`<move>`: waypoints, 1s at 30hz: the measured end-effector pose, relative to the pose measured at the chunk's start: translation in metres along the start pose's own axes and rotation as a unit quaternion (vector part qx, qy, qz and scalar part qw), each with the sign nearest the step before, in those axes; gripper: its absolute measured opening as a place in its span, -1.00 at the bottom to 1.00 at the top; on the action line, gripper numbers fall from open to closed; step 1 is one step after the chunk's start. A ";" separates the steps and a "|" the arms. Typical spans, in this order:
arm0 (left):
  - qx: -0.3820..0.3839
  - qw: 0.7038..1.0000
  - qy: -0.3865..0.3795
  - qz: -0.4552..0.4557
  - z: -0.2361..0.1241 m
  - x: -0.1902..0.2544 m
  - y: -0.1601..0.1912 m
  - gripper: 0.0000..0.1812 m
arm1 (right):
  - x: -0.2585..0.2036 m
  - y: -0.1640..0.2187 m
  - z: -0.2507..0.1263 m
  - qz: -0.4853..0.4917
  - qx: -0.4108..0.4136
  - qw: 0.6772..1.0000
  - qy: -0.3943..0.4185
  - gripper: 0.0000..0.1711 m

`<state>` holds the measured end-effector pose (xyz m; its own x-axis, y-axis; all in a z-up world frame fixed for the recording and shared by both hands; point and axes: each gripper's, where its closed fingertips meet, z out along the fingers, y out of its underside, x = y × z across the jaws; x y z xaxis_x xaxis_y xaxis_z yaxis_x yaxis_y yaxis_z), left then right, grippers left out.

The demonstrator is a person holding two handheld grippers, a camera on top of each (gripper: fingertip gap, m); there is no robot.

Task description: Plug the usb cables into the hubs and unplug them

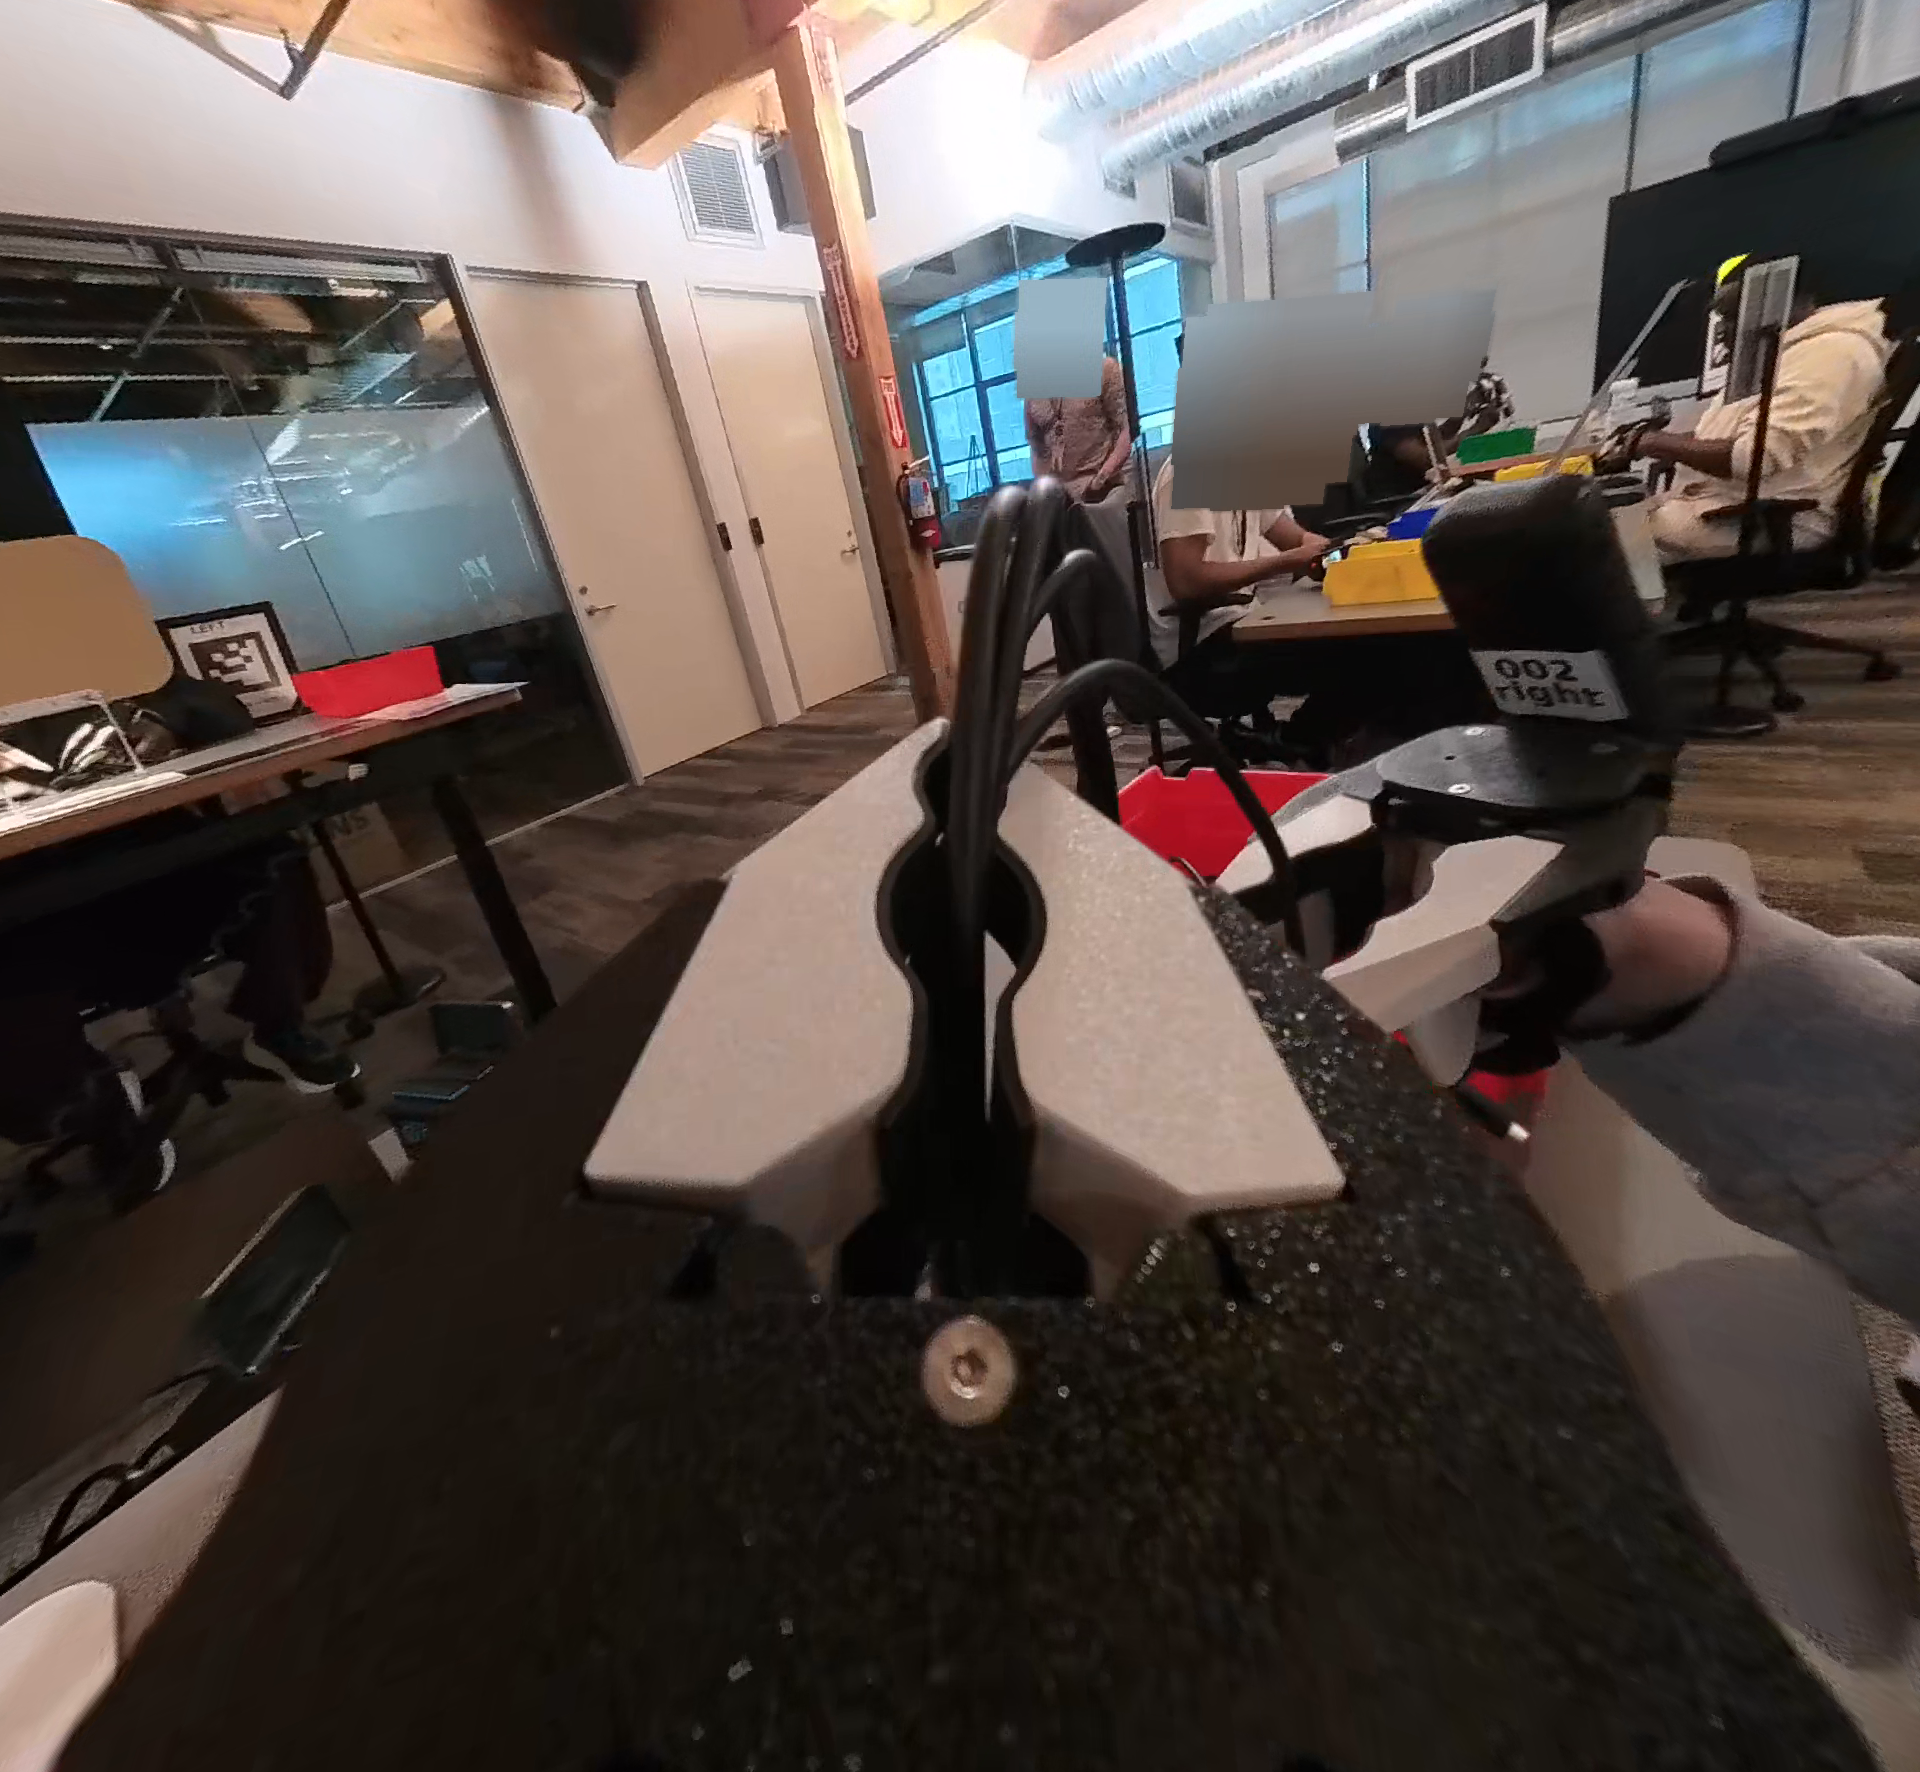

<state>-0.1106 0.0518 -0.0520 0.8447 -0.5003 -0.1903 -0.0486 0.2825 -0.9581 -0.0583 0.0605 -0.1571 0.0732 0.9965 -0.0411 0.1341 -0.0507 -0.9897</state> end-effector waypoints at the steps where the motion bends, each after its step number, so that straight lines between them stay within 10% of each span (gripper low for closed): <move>1: 0.003 1.000 0.001 -0.001 0.000 0.001 0.000 -1.00 | -0.002 -0.001 0.001 0.003 0.003 1.000 -0.006 -0.47; 16: 0.018 0.999 0.016 -0.024 -0.006 0.003 -0.003 -1.00 | -0.009 0.012 0.007 -0.017 -0.035 0.999 -0.004 -1.00; 30: -0.006 1.000 -0.006 -0.022 -0.020 -0.011 0.005 -1.00 | 0.018 -0.010 -0.014 -0.023 0.017 0.997 0.074 -0.78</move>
<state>-0.1304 0.0422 -0.0587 0.8520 -0.5027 -0.1463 -0.0179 0.2512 -0.9678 -0.0445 0.0783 -0.1462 0.2132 0.9767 0.0235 0.1079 0.0004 -0.9942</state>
